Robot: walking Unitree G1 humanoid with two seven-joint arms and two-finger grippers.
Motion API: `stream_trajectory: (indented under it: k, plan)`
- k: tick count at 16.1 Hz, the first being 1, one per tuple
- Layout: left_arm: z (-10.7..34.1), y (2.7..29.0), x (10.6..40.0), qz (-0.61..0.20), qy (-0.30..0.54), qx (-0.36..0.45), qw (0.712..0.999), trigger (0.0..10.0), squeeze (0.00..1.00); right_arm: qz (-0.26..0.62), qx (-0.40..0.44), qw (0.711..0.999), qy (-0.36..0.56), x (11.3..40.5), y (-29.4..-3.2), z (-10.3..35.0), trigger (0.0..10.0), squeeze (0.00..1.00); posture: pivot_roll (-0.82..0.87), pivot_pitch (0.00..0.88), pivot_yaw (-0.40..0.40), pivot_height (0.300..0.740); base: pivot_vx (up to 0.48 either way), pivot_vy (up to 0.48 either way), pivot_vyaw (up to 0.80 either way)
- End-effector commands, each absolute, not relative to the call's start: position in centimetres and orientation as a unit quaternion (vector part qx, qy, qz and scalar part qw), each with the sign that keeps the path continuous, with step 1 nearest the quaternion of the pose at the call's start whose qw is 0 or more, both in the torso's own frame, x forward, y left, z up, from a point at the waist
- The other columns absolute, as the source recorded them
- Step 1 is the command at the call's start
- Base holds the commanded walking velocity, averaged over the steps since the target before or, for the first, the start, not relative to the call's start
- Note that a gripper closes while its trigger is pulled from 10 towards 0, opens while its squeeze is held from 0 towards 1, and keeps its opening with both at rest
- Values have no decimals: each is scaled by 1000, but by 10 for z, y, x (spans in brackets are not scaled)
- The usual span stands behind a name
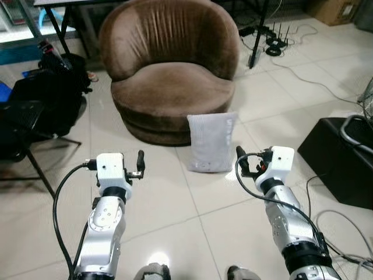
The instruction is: Move the pillow to the sofa from floor
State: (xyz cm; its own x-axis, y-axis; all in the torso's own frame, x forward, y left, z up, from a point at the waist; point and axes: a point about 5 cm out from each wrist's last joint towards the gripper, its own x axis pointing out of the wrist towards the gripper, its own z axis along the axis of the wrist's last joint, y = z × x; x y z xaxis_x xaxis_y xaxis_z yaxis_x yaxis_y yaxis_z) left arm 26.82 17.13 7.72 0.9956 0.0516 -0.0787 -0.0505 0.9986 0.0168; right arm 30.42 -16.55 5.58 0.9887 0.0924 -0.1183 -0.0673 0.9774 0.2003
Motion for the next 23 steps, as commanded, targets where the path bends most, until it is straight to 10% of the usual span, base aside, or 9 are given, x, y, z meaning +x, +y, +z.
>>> stream_trajectory:
  k: [1, 23]
  plan:
    - [84, 168, 269, 17, 22, 16, 999, 10000, 0, 36, 93, 993, 59, 307, -169, 60, 10000, 0, 7, 108, 28, 740, 0, 0, 0]
    - [87, 167, 264, -2, 10, 17, 1000, 10000, 0, 44, 93, 993, 56, 310, -164, 63, 10000, 0, 15, 132, 25, 740, 362, 0, 0]
